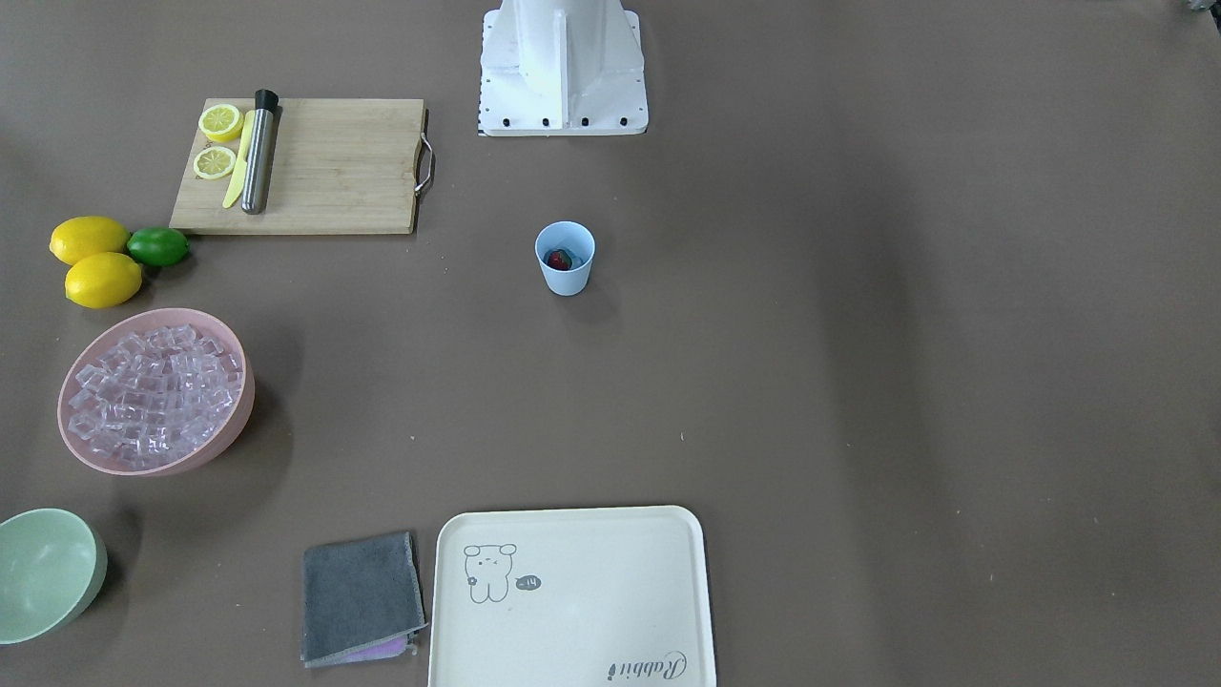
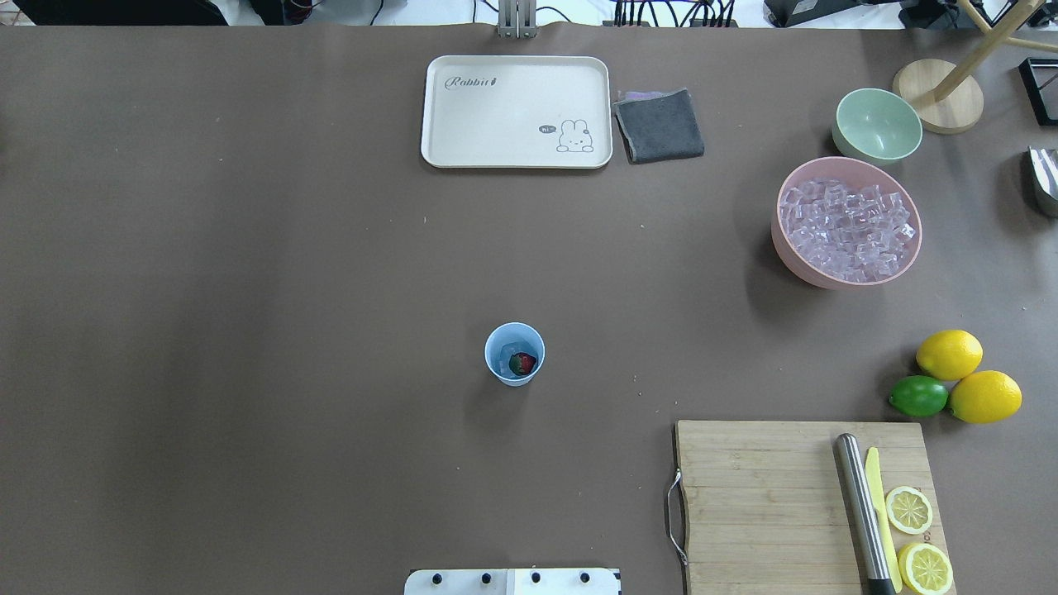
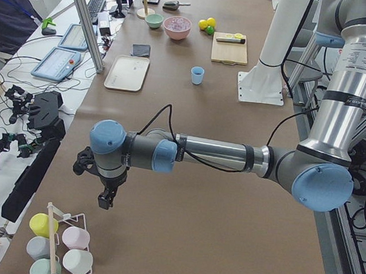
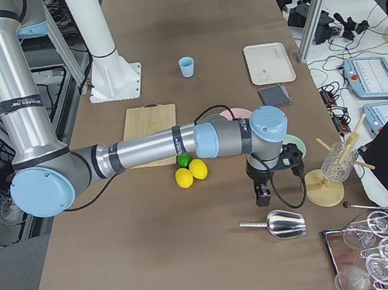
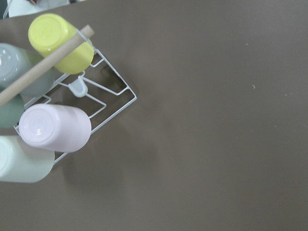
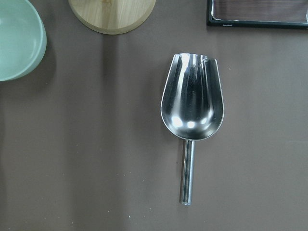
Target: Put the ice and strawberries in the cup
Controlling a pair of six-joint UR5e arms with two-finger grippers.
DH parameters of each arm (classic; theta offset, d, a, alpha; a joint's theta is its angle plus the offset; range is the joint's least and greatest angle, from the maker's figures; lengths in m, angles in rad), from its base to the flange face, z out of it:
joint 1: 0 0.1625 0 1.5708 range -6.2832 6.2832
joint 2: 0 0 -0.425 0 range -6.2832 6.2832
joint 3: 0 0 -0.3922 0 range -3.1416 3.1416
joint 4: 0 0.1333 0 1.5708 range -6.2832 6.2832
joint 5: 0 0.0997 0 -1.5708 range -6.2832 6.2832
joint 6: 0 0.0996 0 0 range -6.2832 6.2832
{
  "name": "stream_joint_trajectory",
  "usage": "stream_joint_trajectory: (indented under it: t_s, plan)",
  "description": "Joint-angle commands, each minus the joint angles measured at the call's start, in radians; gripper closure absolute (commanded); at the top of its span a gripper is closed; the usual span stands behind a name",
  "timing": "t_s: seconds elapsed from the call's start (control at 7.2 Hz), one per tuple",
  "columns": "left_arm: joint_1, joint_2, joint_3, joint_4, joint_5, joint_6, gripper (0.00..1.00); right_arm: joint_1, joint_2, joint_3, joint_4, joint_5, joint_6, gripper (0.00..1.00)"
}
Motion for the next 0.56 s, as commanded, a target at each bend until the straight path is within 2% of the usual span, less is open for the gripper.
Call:
stream_joint_trajectory:
  t_s: [0.0,0.42]
  plan:
    - [0.001,0.009,0.007,0.001,0.002,0.002,0.02,0.001,-0.035,0.015,0.004,0.014,0.002,0.01]
    - [0.001,0.008,0.002,-0.001,0.002,0.003,0.02,0.0,-0.034,0.013,0.004,0.015,0.004,0.01]
